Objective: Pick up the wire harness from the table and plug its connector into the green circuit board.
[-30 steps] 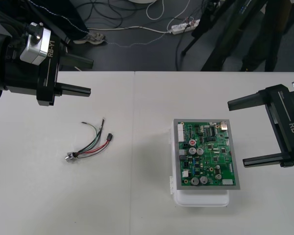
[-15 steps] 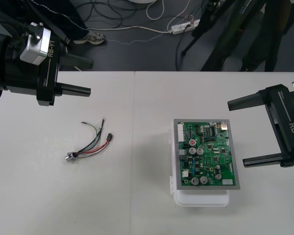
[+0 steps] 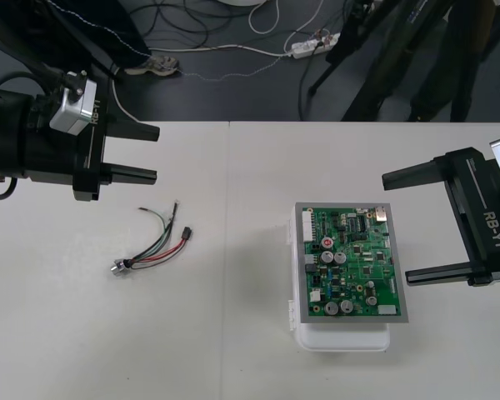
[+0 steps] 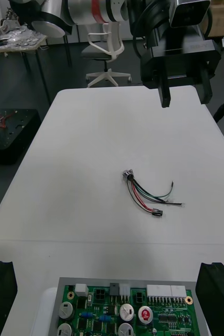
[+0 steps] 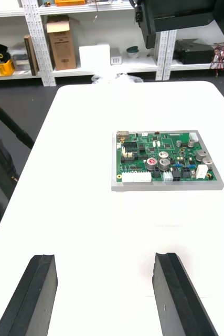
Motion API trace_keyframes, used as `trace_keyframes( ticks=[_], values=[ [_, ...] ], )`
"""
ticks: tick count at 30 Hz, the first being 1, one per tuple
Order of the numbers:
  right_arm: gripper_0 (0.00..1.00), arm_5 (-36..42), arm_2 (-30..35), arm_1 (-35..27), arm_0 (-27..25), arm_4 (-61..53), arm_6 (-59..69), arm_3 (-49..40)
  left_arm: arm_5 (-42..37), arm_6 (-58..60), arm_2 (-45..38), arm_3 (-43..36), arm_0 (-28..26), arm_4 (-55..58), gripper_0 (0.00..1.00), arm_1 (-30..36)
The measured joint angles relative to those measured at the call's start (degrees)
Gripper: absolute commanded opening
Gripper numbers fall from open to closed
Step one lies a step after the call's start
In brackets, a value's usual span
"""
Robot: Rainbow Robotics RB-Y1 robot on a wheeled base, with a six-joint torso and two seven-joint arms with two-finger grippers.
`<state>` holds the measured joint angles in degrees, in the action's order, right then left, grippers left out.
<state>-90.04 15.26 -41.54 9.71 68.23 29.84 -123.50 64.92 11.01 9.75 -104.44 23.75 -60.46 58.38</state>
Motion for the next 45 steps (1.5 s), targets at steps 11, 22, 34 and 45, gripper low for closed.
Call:
trace_keyframes(
  ticks=[11, 22, 34, 45],
  values=[
    [1.0, 0.0, 1.23, 0.35, -0.6, -0.8, 0.0, 0.09, 0.01, 0.0, 0.0, 0.03, -0.98, -2.27, 0.54, 6.56],
    [1.0, 0.0, 7.85, 0.47, -6.23, -13.88, -0.03, 5.59, 0.01, 0.64, 2.62, -1.42, -2.7, -2.54, 0.53, 18.91],
    [1.0, 0.0, 12.43, 3.91, -6.39, -18.12, -0.55, 8.54, -5.08, 35.34, 11.62, -12.24, -2.71, -9.08, 0.54, 29.09],
    [1.0, 0.0, 13.21, 4.48, -5.9, -21.75, -0.54, 8.55, -13.97, 38.82, 17.61, -14.78, -6.11, -16.36, 0.53, 29.67]
  ],
)
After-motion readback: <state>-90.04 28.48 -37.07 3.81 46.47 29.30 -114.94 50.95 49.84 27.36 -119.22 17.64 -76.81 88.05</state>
